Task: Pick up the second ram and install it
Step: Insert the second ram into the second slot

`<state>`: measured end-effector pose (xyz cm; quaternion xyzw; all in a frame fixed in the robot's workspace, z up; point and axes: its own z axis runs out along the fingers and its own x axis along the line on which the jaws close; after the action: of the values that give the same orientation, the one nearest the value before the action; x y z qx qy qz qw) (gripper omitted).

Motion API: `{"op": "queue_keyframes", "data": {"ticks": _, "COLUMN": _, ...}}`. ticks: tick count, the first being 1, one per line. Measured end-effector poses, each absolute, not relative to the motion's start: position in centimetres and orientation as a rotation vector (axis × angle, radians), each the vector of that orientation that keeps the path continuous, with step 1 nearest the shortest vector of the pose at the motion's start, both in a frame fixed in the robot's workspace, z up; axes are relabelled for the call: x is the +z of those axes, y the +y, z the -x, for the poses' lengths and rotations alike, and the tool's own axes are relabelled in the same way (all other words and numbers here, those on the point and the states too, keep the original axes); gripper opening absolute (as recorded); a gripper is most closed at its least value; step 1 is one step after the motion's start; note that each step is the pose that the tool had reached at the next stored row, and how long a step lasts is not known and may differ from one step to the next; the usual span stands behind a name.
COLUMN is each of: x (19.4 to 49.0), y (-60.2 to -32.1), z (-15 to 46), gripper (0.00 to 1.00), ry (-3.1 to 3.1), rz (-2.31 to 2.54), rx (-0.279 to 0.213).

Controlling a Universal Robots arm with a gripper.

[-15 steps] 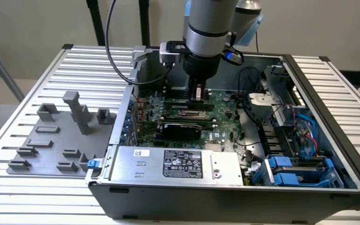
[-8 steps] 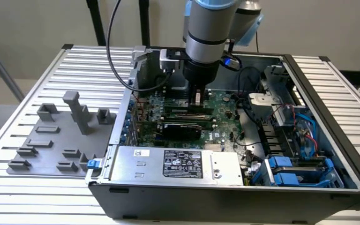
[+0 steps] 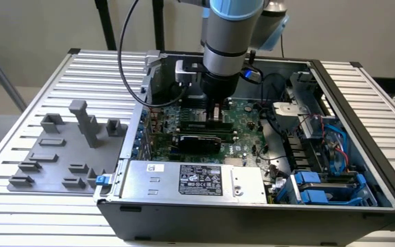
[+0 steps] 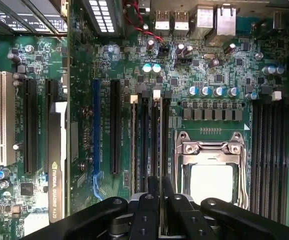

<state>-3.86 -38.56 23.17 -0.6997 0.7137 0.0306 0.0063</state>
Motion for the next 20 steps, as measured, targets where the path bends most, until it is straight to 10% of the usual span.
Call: {"op": "queue_keyframes", "data": {"ticks": 20, "x": 22.89, "y": -38.56, "z": 3.63, "gripper": 0.0, "ry": 2.246, "rz": 2.185, "rx": 0.083}}
